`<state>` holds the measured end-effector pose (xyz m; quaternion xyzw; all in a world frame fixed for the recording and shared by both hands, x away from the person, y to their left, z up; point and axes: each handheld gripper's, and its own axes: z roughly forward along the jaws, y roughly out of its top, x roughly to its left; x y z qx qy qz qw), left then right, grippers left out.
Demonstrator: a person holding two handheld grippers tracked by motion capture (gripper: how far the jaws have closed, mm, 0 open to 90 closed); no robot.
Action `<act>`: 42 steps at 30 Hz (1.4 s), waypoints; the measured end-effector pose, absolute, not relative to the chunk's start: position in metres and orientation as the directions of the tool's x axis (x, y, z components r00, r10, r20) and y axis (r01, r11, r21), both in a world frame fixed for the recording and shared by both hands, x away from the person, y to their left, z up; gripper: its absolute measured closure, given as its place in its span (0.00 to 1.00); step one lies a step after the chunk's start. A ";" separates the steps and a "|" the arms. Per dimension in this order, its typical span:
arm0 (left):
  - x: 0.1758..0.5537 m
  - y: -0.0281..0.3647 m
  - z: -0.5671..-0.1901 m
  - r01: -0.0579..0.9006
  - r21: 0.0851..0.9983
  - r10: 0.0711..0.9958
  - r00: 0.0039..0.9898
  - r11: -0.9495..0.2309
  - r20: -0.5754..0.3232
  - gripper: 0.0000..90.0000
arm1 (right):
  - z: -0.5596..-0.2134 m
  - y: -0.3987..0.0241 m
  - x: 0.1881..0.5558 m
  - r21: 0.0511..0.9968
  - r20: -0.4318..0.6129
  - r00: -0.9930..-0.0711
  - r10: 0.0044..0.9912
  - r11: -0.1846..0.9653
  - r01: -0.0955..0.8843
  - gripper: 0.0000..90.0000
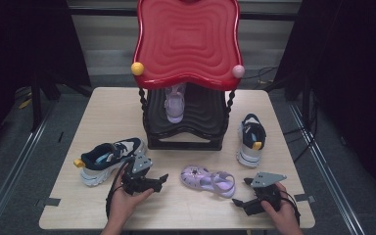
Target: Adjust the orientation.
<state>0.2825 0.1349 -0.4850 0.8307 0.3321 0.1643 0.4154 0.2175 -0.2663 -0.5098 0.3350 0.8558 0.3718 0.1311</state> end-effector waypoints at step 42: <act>0.278 0.146 -0.507 0.446 0.719 0.627 0.779 -0.533 -0.018 0.16 | -0.510 -0.265 0.219 0.721 0.026 -0.740 0.672 0.500 0.480 0.12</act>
